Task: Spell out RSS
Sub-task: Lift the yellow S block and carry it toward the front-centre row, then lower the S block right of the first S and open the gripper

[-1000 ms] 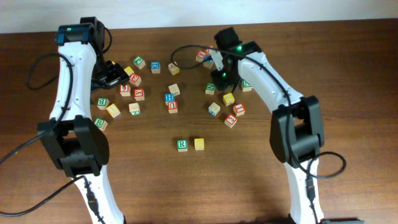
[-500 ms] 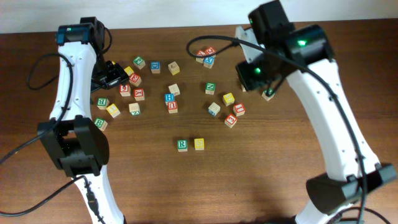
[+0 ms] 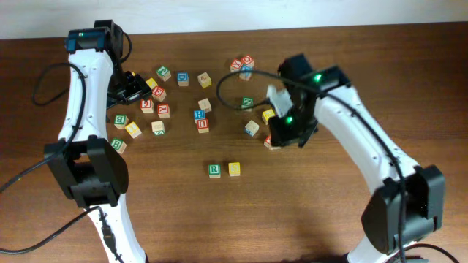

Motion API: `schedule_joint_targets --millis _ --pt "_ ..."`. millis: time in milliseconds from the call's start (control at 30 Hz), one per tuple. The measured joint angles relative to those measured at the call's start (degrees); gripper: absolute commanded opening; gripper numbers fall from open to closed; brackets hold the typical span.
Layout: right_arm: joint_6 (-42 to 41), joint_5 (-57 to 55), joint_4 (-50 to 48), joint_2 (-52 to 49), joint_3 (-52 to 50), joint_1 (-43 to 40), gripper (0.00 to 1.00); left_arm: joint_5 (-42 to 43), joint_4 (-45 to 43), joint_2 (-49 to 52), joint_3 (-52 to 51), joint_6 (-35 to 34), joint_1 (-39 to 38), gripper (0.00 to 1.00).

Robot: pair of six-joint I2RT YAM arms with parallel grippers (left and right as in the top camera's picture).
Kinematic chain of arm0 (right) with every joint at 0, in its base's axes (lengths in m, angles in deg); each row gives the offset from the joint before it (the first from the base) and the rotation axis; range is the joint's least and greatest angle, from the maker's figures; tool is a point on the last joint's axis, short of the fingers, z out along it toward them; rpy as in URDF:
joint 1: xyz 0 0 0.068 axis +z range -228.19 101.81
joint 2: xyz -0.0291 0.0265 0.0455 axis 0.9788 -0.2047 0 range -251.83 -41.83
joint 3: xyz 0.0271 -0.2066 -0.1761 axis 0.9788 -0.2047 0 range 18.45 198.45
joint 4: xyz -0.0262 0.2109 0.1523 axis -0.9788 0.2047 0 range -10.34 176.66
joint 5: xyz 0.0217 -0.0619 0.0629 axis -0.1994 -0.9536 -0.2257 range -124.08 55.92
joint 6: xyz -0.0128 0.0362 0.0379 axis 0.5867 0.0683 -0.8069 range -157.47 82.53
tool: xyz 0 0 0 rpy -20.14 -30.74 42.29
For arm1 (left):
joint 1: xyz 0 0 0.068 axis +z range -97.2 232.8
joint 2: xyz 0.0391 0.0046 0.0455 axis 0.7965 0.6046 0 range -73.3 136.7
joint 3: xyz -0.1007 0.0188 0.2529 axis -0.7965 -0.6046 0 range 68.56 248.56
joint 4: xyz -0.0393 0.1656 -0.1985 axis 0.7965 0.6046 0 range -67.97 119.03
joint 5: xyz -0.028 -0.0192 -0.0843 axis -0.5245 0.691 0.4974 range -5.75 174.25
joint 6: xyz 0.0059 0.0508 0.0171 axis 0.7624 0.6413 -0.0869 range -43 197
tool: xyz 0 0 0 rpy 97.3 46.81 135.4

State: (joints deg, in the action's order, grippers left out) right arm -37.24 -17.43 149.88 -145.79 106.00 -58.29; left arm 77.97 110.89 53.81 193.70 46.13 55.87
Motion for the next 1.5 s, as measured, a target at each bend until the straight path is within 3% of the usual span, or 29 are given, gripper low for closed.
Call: schedule_joint_targets --millis 200,367,667,1500 --pt "-5.86 3.13 -13.14 -0.13 -13.2 3.98 0.24 0.02 0.07 0.0 0.0 0.0 0.0 0.99" --pt "-15.08 -2.51 -23.17 -0.13 -18.53 10.6 0.24 0.0 0.04 0.0 0.0 0.0 0.0 0.99" --pt "-25.35 -14.99 -27.36 -0.63 -19.26 14.73 0.24 0.0 0.04 0.0 0.0 0.0 0.0 0.99" --pt "-27.47 -15.32 -28.5 -3.74 -19.61 17.66 0.24 0.0 0.04 0.0 0.0 0.0 0.0 0.99"
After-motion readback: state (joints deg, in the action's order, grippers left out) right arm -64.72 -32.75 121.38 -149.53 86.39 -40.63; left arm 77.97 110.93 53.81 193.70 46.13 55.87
